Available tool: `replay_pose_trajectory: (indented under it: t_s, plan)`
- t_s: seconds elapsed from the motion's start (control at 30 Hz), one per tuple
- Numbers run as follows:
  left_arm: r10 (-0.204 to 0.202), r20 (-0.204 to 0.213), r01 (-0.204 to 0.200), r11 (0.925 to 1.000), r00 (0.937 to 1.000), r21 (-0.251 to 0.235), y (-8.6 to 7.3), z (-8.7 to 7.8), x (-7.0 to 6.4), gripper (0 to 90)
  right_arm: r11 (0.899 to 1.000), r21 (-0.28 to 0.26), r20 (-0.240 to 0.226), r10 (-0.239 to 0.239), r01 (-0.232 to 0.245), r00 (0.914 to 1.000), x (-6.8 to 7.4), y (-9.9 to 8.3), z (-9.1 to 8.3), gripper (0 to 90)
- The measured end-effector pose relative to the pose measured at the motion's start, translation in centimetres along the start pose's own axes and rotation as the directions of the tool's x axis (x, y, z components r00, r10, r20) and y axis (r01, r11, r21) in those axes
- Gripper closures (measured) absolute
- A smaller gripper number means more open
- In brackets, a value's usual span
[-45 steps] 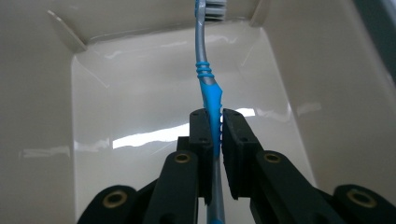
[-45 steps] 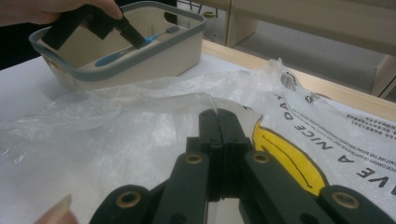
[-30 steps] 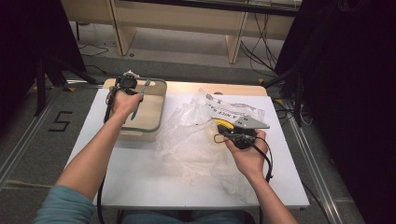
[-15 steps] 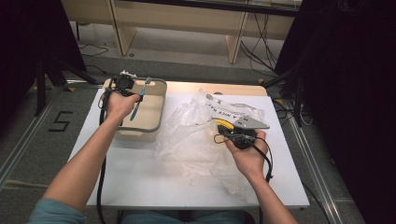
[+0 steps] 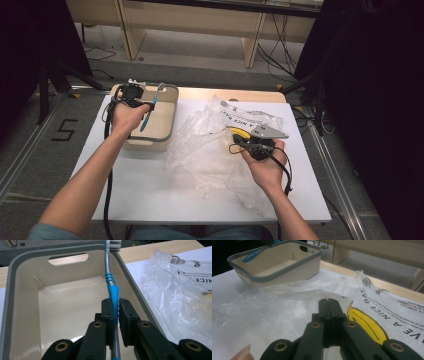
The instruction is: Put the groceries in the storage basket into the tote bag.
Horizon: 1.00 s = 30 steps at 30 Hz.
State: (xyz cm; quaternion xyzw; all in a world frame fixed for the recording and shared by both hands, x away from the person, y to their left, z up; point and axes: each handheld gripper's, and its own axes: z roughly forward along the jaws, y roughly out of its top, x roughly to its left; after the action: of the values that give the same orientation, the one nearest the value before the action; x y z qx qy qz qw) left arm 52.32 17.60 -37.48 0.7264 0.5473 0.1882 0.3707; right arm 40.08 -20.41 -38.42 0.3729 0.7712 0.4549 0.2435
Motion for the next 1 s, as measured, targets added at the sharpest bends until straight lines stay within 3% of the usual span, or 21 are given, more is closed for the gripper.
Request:
replay_pose_trajectory:
  t_s: [0.43, 1.0]
  plan:
    - [0.021, 0.041, -0.020, 0.9989, 0.9989, -0.041, -0.8, -1.7, -0.8, 82.4, 1.000, -0.004, 0.003, 0.003, -0.003, 1.0000, 0.0, 0.0, 0.0, 90.0]
    - [0.081, 0.105, -0.072, 0.9939, 0.9912, -0.084, -3.1, -3.9, -2.7, 82.4, 1.000, -0.004, 0.005, -0.001, 0.001, 1.0000, 0.0, 0.0, 0.0, 90.0]
